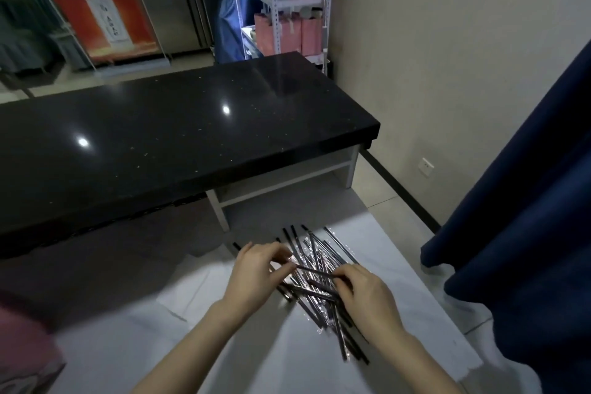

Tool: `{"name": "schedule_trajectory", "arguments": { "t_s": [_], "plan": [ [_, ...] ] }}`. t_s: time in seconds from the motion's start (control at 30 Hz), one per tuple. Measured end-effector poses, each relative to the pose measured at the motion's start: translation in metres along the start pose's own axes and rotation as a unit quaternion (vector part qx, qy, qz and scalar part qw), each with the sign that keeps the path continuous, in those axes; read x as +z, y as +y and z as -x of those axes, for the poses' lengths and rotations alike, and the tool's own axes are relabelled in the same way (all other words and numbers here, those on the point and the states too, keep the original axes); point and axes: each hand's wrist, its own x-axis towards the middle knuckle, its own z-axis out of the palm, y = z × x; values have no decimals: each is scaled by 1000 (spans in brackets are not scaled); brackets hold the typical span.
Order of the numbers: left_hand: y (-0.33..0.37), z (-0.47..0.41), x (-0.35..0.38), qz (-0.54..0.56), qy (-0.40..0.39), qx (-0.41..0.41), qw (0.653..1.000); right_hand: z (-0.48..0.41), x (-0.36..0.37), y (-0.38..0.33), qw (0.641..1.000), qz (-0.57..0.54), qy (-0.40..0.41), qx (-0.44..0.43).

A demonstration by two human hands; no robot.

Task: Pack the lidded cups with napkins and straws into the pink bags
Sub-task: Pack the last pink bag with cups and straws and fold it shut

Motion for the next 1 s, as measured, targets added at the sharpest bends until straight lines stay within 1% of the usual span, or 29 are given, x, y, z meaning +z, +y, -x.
{"name": "schedule_trajectory", "arguments": {
  "t_s": [0.1,0.17,0.27,0.43,0.53,0.6,0.73,0.83,0.93,1.0],
  "plan": [
    [-7,10,-21,17,33,11,999,-2,-5,-13,998,-41,-10,-40],
    [-12,21,-37,70,40,13,997,-4,-7,-28,994,-68,-30,-83],
    [-20,43,-64,150,44,-3,988,-7,-2,-62,983,-77,-75,-146],
    [-40,96,-118,137,66,-25,988,0,21,-136,962,-90,-125,-224],
    [-49,134,-160,110,117,-24,987,11,40,-187,943,-82,-143,-289],
    [-54,161,-191,85,155,-28,984,21,53,-223,928,-93,-127,-337],
    [-63,217,-255,24,211,-43,976,43,73,-290,889,-134,-64,-433],
    [-72,251,-293,21,257,-44,965,59,88,-334,861,-132,-37,-490],
    [-84,279,-320,26,314,-38,948,68,101,-374,854,-130,-34,-503],
    [-97,298,-334,60,362,-54,929,69,106,-401,856,-156,-41,-492]
  ]
}}
